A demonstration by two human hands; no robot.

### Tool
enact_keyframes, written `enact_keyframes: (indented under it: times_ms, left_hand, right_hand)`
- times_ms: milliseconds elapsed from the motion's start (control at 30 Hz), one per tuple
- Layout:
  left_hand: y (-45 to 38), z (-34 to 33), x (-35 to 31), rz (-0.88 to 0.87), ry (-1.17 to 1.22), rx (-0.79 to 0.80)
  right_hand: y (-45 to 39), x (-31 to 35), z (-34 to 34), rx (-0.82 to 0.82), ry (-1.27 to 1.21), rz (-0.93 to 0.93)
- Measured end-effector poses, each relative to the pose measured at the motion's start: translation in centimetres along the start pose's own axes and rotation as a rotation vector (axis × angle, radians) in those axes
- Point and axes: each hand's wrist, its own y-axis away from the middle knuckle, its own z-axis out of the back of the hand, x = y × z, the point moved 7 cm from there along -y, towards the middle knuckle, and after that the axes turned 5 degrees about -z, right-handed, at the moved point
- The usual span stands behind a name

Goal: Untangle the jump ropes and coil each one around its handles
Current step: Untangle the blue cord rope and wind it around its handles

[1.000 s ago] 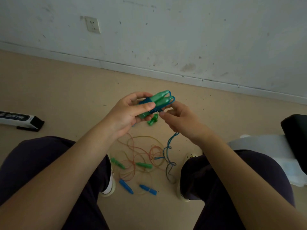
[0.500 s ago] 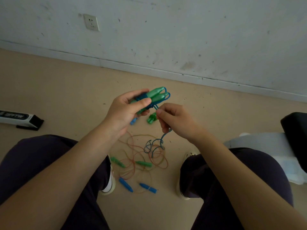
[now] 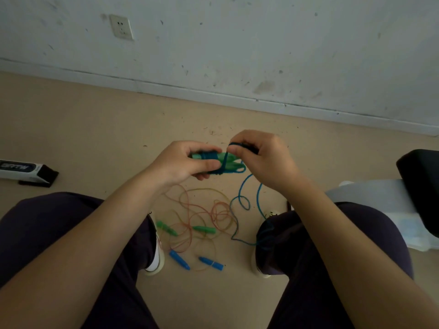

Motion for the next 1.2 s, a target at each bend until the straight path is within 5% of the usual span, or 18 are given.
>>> enact_keyframes:
  times_ms: [233, 533, 867, 1200]
  left_hand:
    - [0.8, -1.9, -1.1, -0.024, 0.017, 0.211]
    - [0.7, -1.3, -1.1, -0.069, -0.006, 0.157]
    - [0.5, -0.9, -0.2, -0.084, -0.141, 0.143]
    - [0.6, -0.5, -1.0, -0.176, -0.031, 0.069]
  right_hand:
    - [0.2, -0.5, -0.4, 0.003, 0.072, -0.025]
    - [0.0, -1.5, -0.9, -0.052, 0.035, -0.134]
    - [0.1, -3.3, -1.9, 0.078, -0.243, -0.361]
    - [0.6, -3.2, -2.8, 0.189, -0.447, -0.468]
